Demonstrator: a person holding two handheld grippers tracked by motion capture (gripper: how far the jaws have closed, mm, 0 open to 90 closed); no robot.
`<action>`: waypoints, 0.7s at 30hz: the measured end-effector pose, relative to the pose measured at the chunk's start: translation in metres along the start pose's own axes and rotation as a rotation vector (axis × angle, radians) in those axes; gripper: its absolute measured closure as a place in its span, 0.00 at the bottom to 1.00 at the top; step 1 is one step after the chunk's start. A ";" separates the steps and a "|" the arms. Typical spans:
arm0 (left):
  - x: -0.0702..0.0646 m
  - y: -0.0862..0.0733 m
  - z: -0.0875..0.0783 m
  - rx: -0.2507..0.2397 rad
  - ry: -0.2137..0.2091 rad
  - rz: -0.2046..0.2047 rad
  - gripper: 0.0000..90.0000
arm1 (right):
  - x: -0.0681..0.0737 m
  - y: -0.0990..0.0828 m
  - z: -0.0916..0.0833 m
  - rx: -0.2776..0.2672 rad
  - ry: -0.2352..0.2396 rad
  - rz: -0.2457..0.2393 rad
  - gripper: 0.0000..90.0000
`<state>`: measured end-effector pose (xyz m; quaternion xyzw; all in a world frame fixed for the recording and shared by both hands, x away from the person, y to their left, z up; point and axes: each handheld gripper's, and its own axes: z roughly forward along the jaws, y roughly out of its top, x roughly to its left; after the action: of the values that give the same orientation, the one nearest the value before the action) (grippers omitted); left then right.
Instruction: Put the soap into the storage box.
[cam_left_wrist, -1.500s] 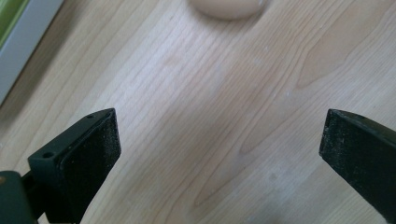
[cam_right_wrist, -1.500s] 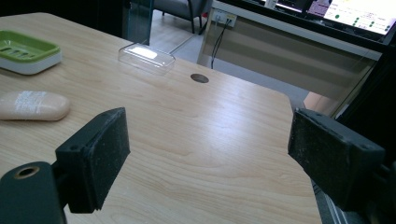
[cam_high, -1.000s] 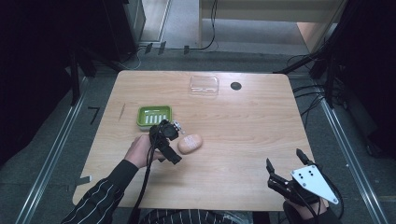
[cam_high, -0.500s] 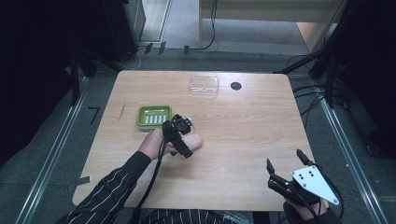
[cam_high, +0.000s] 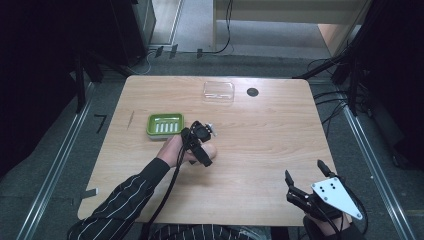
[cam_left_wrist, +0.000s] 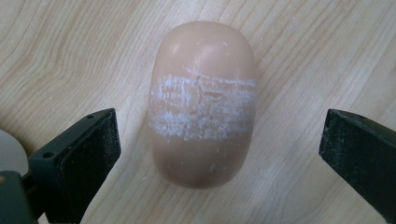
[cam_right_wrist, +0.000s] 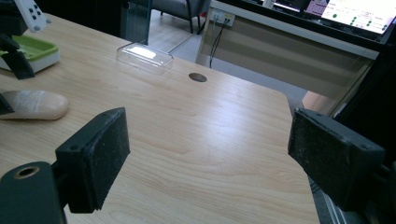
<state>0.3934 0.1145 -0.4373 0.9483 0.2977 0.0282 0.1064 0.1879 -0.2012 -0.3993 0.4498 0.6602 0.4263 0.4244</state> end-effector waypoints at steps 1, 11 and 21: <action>0.000 0.000 0.000 0.000 0.000 0.000 0.00 | 0.000 0.000 0.000 0.000 0.000 0.000 0.15; 0.002 0.010 0.011 0.033 0.010 0.000 0.04 | -0.002 -0.001 -0.001 -0.001 -0.007 0.007 0.15; 0.005 0.014 0.019 0.077 0.009 0.005 0.19 | -0.001 -0.001 -0.002 0.001 -0.008 0.005 0.15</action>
<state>0.4078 0.1025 -0.4529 0.9524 0.2965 0.0214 0.0681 0.1865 -0.2031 -0.3995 0.4533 0.6575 0.4254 0.4257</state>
